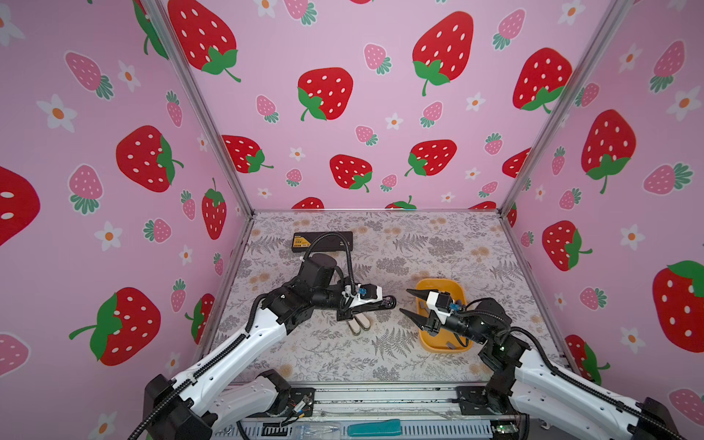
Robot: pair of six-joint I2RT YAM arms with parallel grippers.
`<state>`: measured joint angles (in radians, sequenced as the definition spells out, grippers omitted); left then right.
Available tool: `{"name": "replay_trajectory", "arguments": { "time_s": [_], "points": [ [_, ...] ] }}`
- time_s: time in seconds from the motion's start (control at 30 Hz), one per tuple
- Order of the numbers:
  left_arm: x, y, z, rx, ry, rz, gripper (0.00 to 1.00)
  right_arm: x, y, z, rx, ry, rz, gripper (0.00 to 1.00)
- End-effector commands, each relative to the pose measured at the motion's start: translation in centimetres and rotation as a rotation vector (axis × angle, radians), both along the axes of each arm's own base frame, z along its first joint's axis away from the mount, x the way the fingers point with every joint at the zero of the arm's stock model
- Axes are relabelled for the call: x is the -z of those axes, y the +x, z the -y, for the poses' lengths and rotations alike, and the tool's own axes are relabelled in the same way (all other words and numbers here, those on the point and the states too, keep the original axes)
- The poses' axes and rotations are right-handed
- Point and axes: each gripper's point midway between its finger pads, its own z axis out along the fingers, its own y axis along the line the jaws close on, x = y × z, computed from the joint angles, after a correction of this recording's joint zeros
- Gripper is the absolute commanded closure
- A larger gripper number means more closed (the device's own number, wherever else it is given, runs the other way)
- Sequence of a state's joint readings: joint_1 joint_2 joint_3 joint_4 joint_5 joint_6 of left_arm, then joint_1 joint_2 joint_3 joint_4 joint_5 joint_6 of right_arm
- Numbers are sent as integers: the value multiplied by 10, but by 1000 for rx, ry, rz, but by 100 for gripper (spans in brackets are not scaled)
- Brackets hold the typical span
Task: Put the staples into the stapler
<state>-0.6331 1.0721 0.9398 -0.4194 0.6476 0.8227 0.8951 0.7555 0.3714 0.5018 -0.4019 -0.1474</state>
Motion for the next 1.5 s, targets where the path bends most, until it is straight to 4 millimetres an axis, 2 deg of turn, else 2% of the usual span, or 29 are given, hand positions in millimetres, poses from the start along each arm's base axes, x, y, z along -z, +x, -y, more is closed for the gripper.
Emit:
{"name": "replay_trajectory", "arguments": {
  "time_s": [0.0, 0.1, 0.2, 0.27, 0.3, 0.43, 0.6, 0.77, 1.0, 1.23, 1.47],
  "points": [
    [-26, -23, 0, 141, -28, 78, 100, 3, -9, -9, -50, -102, 102, 44],
    [-23, -30, 0, 164, -15, 73, 100, 4, -13, -19, -65, -132, 83, 47],
    [-18, -32, 1, 180, -2, 84, 100, 7, -18, -33, -89, -180, 56, 57],
    [-17, -33, 2, 182, 4, 84, 100, 8, -21, -40, -84, -216, 50, 58],
    [-18, -32, 3, 180, 7, 85, 100, 18, -20, -47, -82, -258, 35, 58],
    [-17, -29, 5, 161, 22, 82, 100, 31, -24, -59, -88, -324, 27, 60],
    [-15, -27, 5, 153, 27, 92, 100, 42, -21, -60, -69, -357, 14, 58],
    [-17, -32, 3, 171, 15, 107, 100, 42, -22, -60, -72, -353, 22, 58],
    [-19, -46, 1, 224, -10, 130, 100, 45, -24, -67, -105, -371, 20, 68],
    [-32, -52, -3, 215, -52, 149, 100, 56, -24, -64, -100, -381, 35, 75],
    [-41, -56, -6, 201, -87, 171, 100, 67, -22, -63, -91, -397, 19, 72]
  ]
}}
